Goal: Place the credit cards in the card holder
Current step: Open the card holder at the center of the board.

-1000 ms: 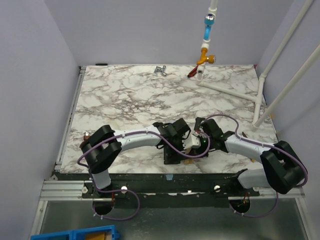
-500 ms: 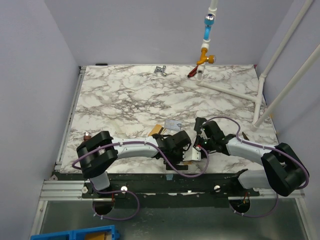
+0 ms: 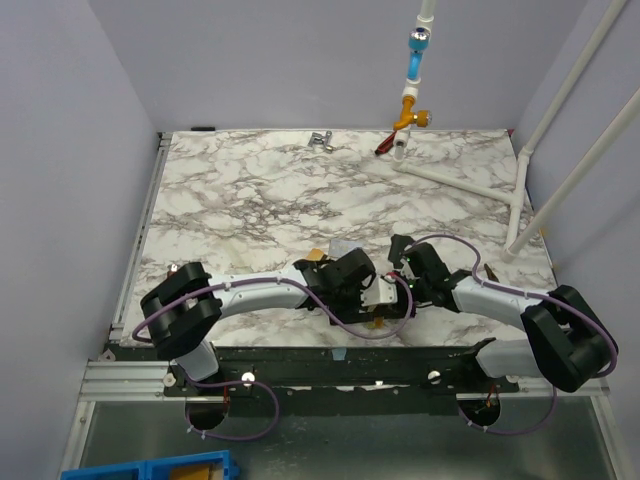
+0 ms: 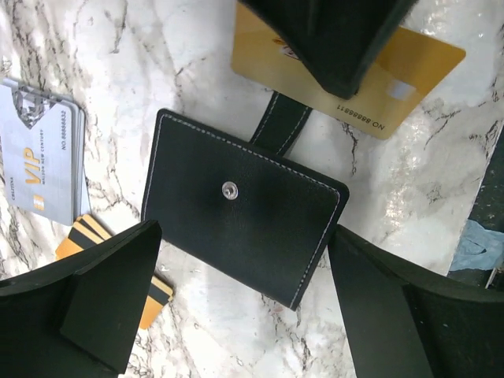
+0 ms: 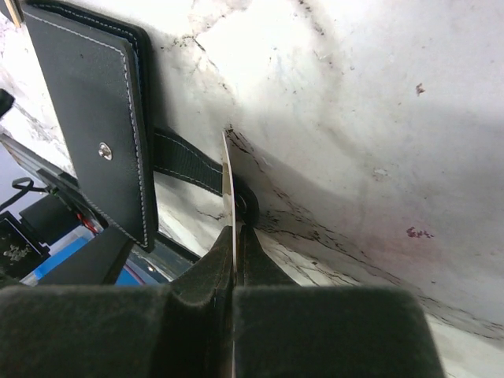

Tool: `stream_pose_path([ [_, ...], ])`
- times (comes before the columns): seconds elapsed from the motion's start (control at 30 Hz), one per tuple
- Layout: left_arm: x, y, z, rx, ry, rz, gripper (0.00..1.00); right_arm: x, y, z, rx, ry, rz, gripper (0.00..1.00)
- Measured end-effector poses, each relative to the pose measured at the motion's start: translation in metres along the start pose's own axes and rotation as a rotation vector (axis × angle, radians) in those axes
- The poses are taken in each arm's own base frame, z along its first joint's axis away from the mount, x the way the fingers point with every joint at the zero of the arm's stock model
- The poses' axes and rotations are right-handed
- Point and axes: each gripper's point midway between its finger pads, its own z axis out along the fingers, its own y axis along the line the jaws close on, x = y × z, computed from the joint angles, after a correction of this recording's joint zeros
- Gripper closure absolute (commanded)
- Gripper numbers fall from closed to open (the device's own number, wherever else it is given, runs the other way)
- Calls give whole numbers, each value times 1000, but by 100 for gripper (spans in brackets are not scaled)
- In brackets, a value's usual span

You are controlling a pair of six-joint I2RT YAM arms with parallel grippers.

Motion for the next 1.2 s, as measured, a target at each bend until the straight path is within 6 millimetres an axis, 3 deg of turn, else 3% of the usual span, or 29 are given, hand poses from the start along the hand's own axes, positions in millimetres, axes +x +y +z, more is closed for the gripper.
stream_pose_path([
  [0.67,-1,35,-25,160,-85,-436,14,1,0,1,2,3,14,99],
  [0.93,10,36,-20,177,-54,-516,18,1,0,1,2,3,15,99],
  [1.2,35,57,-19,95,-26,-626,20,0,0,0,2,2,15,99],
])
